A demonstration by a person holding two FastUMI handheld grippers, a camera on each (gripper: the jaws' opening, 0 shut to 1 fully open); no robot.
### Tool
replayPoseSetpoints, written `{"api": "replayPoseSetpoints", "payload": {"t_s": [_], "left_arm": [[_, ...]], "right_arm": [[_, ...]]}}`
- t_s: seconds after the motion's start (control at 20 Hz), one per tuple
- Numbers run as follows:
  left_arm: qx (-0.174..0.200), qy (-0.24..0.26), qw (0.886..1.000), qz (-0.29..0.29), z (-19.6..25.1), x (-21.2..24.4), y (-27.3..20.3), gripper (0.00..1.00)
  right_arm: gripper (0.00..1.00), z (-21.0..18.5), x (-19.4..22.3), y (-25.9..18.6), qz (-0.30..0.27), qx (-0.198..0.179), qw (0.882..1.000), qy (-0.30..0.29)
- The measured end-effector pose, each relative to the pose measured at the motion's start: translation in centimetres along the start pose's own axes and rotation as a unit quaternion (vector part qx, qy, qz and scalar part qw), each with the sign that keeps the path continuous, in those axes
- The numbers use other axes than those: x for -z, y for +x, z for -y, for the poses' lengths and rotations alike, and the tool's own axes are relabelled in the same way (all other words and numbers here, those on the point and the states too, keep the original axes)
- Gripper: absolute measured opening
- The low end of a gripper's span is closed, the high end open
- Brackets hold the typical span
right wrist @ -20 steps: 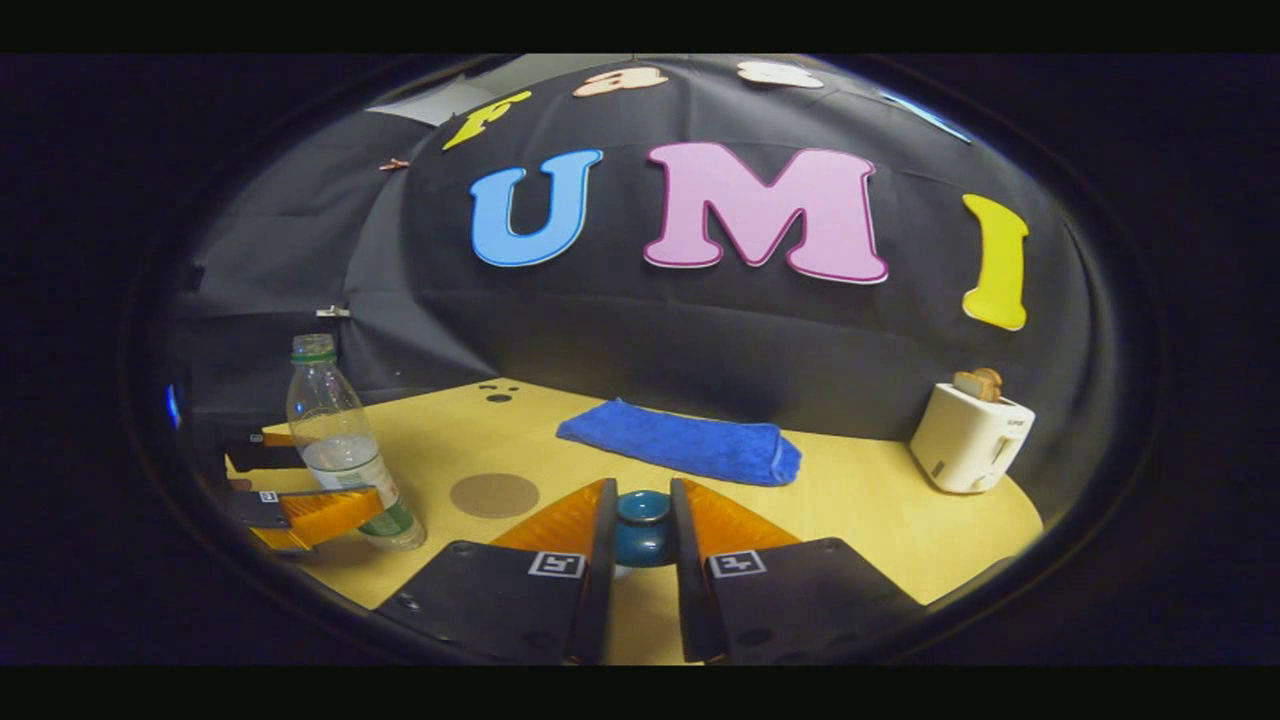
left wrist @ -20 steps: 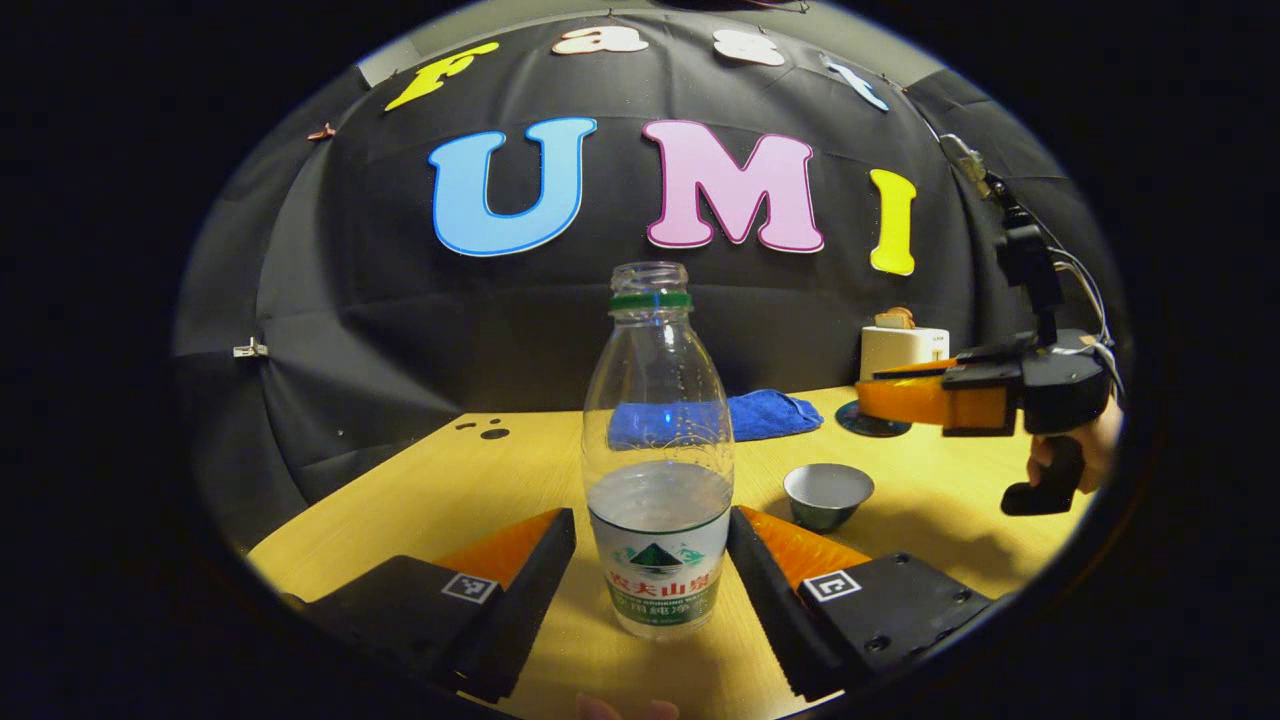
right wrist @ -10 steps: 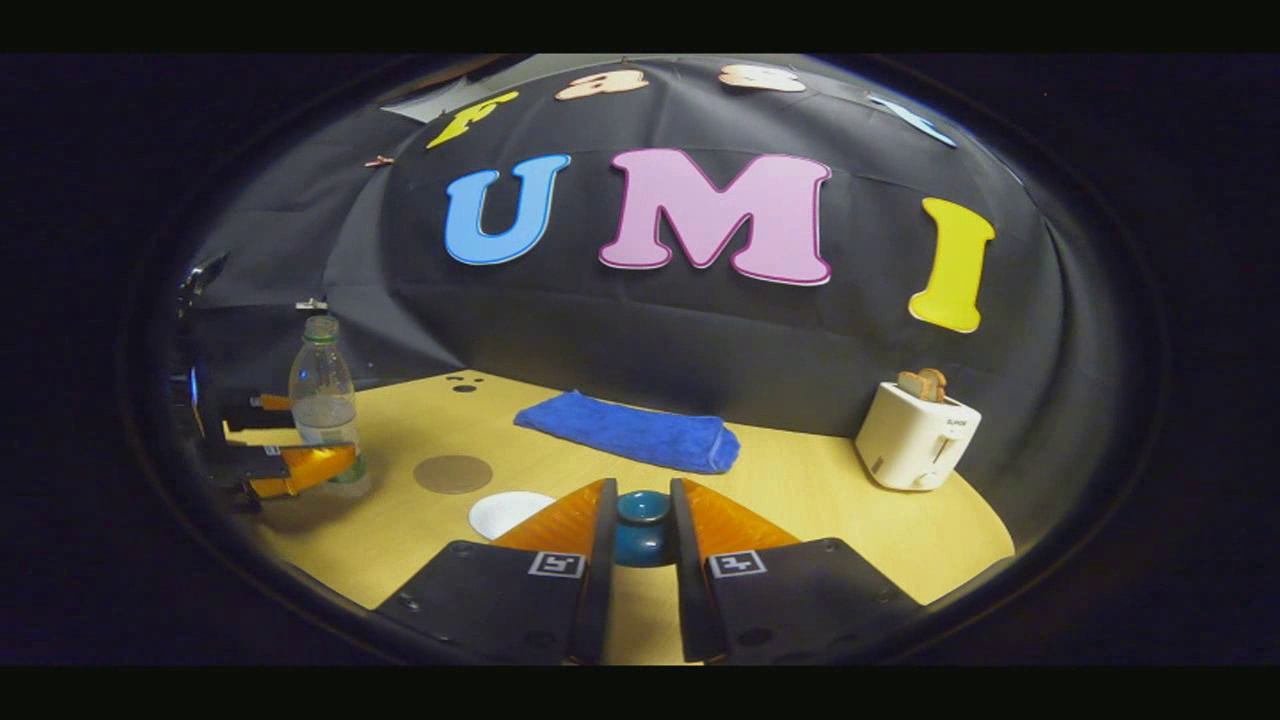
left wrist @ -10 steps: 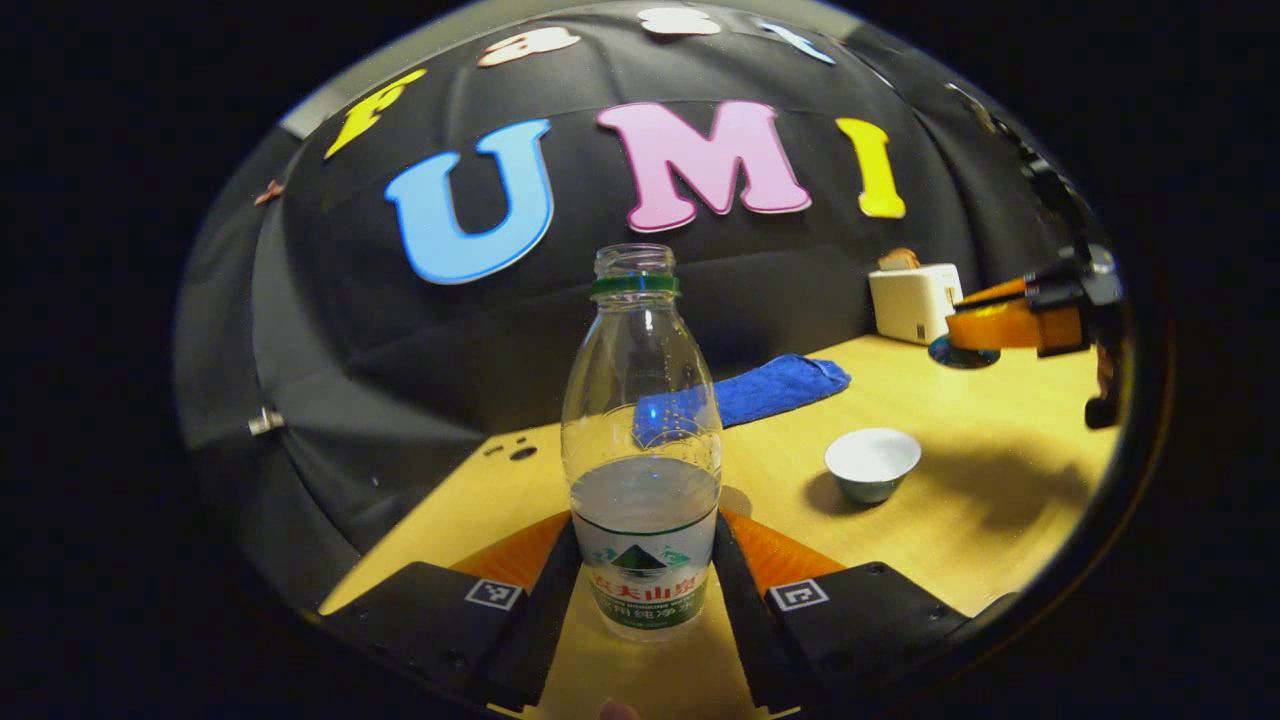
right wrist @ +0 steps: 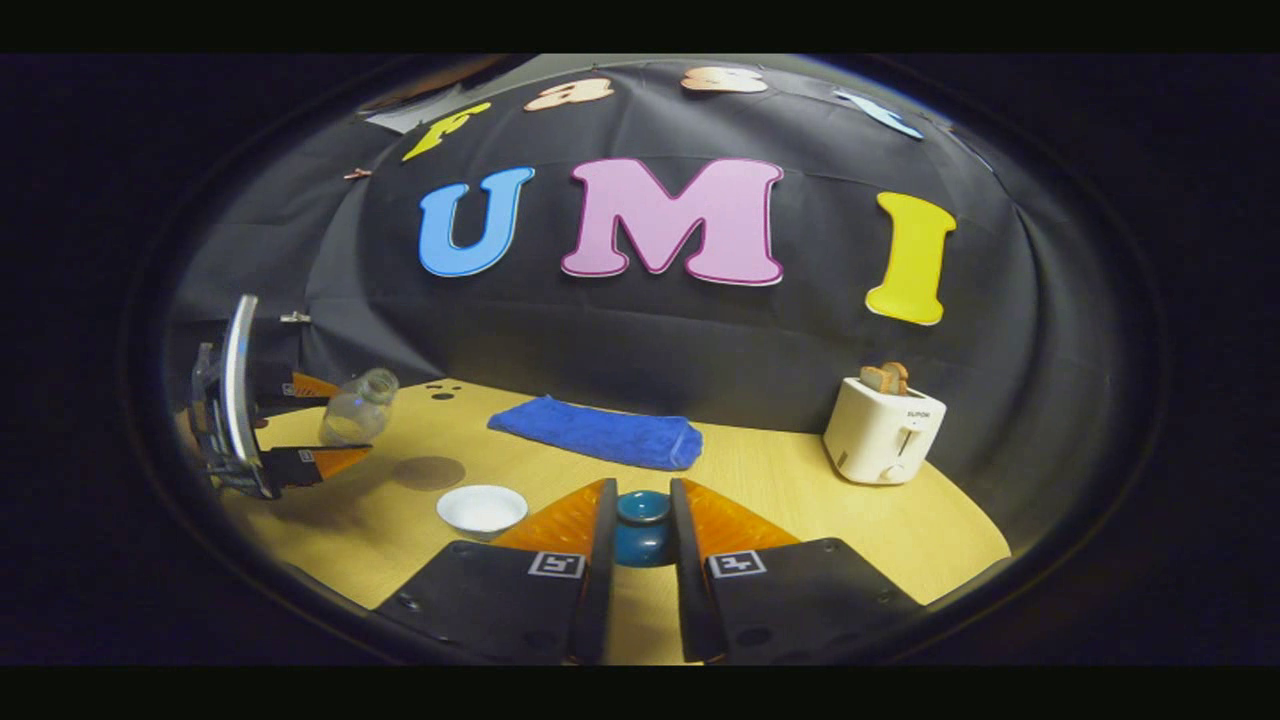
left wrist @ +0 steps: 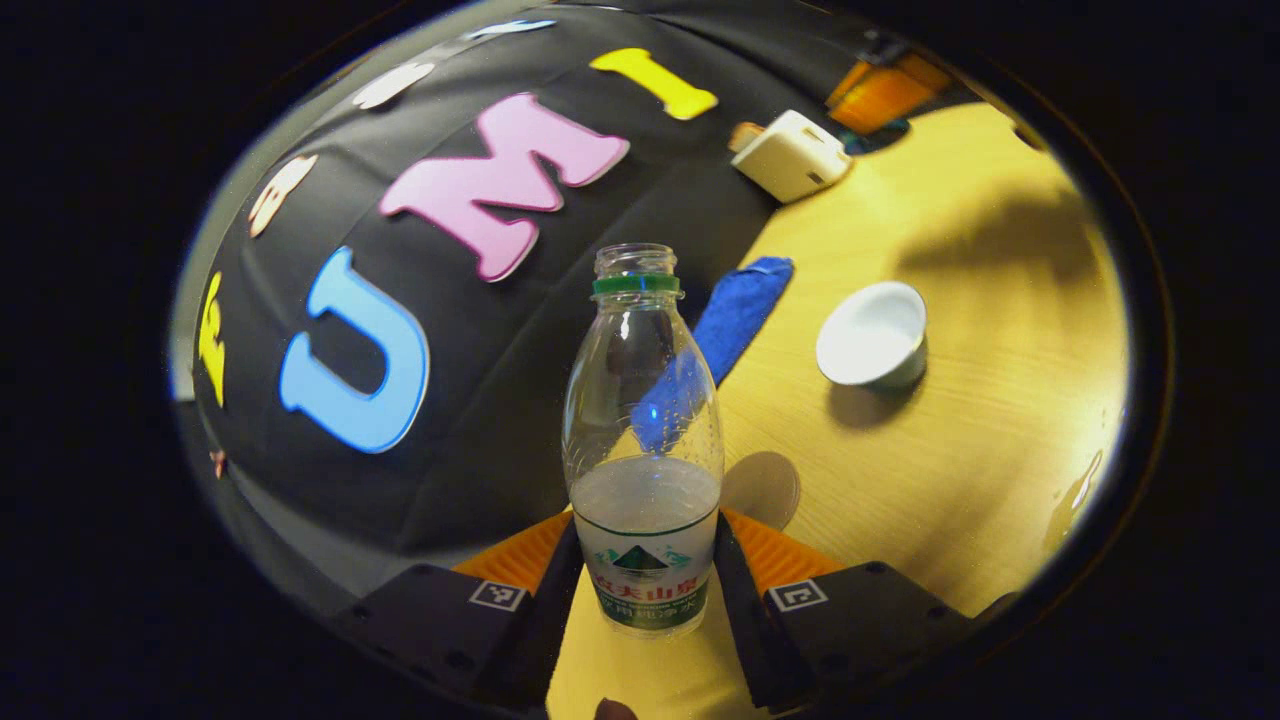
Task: Open the teacup lid with one hand, grasp the water bottle and pour water into the teacup with the other hand; after pouring, place the water bottle on the coaster and then close the teacup lid.
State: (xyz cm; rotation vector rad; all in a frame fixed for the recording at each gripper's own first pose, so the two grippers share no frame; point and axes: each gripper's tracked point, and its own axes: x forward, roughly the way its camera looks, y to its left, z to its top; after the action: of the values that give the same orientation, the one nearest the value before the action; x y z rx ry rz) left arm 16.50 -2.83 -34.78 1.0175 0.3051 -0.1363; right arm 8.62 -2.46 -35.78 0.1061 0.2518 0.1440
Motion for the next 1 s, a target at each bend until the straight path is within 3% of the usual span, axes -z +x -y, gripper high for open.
{"api": "replayPoseSetpoints", "payload": {"t_s": [0.1,0.15,0.2,0.45,0.65,0.7,0.8,0.85,1.0], "left_arm": [[0.006,0.055,0.998,-0.011,0.6,0.0,0.7,0.72],[0.009,0.076,0.997,-0.018,0.6,0.1,1.0,0.73],[0.013,0.093,0.995,-0.024,1.0,0.1,1.4,0.72],[0.022,0.163,0.986,-0.042,1.2,0.1,2.6,0.73],[0.004,0.222,0.974,-0.038,0.6,-0.6,2.9,0.73],[-0.003,0.236,0.971,-0.039,0.5,-0.6,3.0,0.73],[-0.015,0.262,0.964,-0.037,-0.2,-0.7,3.2,0.73],[-0.022,0.275,0.960,-0.034,-0.5,-0.9,3.0,0.73],[-0.035,0.310,0.950,-0.028,-1.2,-1.0,3.4,0.73]], "right_arm": [[0.30,0.5,0.4,-0.2,-0.001,0.001,1.000,0.006],[0.35,0.8,0.6,-0.3,-0.002,0.001,1.000,0.009],[0.30,0.9,0.8,-0.5,-0.002,0.002,1.000,0.010],[0.30,2.0,1.5,-0.8,-0.005,0.003,1.000,0.002],[0.30,2.4,1.8,-0.8,-0.006,-0.002,1.000,0.000],[0.35,2.4,1.8,-0.7,-0.006,-0.003,1.000,0.002],[0.30,2.2,1.8,-0.6,-0.006,-0.005,1.000,0.002],[0.35,2.1,1.8,-0.6,-0.006,-0.006,1.000,0.002],[0.35,2.0,1.9,-0.6,-0.006,-0.009,1.000,0.000]]}}
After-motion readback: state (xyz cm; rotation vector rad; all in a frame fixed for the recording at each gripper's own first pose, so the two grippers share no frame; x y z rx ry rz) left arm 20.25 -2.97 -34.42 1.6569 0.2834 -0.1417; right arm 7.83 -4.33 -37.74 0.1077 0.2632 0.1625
